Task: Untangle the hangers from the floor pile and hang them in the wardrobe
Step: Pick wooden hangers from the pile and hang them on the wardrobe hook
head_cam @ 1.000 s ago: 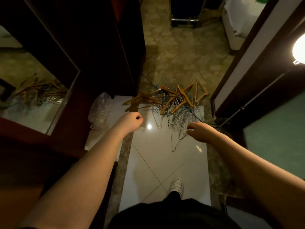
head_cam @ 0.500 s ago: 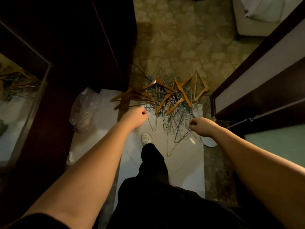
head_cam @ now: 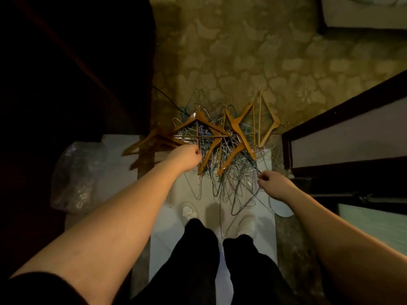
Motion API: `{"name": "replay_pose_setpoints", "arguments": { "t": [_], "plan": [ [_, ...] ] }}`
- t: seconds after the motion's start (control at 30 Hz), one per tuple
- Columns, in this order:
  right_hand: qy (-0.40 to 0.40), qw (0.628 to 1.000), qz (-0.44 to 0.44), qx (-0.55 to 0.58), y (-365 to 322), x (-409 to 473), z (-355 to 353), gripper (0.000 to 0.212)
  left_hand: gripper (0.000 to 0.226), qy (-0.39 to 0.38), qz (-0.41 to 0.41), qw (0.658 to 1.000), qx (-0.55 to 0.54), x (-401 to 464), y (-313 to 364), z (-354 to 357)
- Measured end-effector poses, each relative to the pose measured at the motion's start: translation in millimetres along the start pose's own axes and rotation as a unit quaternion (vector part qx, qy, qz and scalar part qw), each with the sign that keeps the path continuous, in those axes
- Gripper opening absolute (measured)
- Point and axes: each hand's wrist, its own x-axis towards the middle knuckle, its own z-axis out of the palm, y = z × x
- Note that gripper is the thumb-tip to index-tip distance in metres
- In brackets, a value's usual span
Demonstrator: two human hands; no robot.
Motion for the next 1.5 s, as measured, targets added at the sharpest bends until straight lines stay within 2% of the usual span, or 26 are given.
{"name": "replay_pose_setpoints", "arguments": {
  "t": [0.13, 0.37, 0.53, 0.67, 0.8, 0.9, 1.03, 1.13, 1.23, 1.37, 1.43, 1.5],
  "plan": [
    [-0.001, 0.999, 0.025, 0.028, 31, 88, 17, 0.036, 0.023, -0.004, -0.019, 1.0, 0.009, 83, -5, 38],
    [0.007, 0.996, 0.067, 0.063, 104, 238, 67, 0.033, 0.023, -0.021, -0.033, 0.999, 0.004, 211, -20, 147],
    [0.051, 0.992, 0.077, 0.086, 141, 328, 89, 0.031, 0.024, -0.035, -0.039, 0.998, 0.017, 284, -26, 207],
    [0.097, 0.985, 0.078, 0.121, 157, 393, 92, 0.046, 0.028, -0.04, -0.035, 0.998, 0.016, 340, -24, 231],
    [0.152, 0.97, 0.066, 0.179, 171, 451, 91, 0.042, 0.03, -0.043, -0.034, 0.998, -0.005, 391, -10, 254],
    [0.177, 0.951, 0.088, 0.236, 177, 485, 84, 0.054, 0.027, -0.047, -0.013, 0.998, -0.04, 420, 10, 272],
    [0.195, 0.895, 0.12, 0.382, 184, 520, 75, 0.063, 0.03, -0.05, -0.011, 0.992, -0.119, 445, 40, 283],
    [0.206, 0.892, 0.124, 0.384, 187, 534, 73, 0.063, 0.03, -0.059, -0.018, 0.98, -0.187, 455, 63, 282],
    [0.203, 0.89, 0.135, 0.385, 186, 536, 71, 0.059, 0.016, -0.048, -0.07, 0.961, -0.263, 467, 80, 296],
    [0.184, 0.889, 0.137, 0.397, 189, 539, 72, 0.06, 0.01, -0.005, -0.107, 0.953, -0.285, 480, 90, 325],
    [0.188, 0.872, 0.131, 0.433, 191, 536, 73, 0.061, 0.02, 0.015, -0.111, 0.953, -0.283, 481, 96, 331],
    [0.19, 0.85, 0.131, 0.473, 194, 529, 72, 0.048, 0.039, 0.03, -0.118, 0.955, -0.269, 485, 101, 337]
  ]
}}
